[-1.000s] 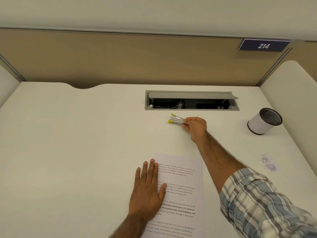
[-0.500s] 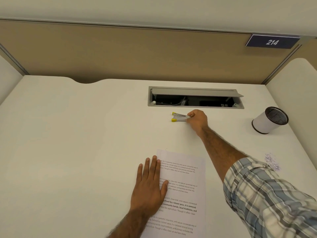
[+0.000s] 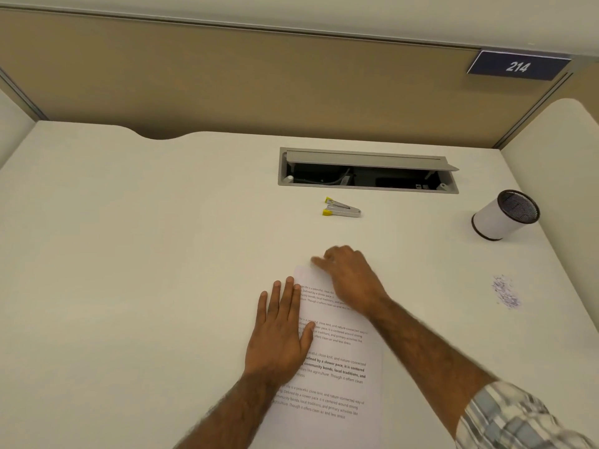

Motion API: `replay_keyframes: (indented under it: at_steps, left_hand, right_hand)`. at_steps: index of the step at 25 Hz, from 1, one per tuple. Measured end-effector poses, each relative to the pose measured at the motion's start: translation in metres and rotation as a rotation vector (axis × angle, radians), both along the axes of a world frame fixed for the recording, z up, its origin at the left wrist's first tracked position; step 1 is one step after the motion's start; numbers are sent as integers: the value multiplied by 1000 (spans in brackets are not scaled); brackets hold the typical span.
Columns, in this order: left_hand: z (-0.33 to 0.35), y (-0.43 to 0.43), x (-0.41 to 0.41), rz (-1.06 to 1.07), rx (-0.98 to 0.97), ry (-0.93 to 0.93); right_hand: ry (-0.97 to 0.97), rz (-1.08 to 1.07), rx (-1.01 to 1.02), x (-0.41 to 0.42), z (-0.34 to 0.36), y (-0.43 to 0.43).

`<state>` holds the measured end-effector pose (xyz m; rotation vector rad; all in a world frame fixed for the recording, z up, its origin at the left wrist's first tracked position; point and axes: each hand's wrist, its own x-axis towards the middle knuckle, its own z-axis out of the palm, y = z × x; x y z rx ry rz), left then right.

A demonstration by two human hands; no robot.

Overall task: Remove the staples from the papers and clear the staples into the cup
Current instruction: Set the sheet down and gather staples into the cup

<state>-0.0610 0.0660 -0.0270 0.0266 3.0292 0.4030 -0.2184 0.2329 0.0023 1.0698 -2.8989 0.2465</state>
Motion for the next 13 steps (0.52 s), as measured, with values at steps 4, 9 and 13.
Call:
replay_keyframes:
  at_steps: [4, 9, 13]
  left_hand:
    - [0, 0, 0, 4, -13, -5]
    - [1, 0, -1, 4, -11, -7]
    - [0, 0, 0, 4, -10, -8]
  right_hand:
    - [85, 93, 105, 19, -3, 7]
    - [29, -30, 72, 13, 2, 5]
    - [-209, -170, -176, 1, 8, 5]
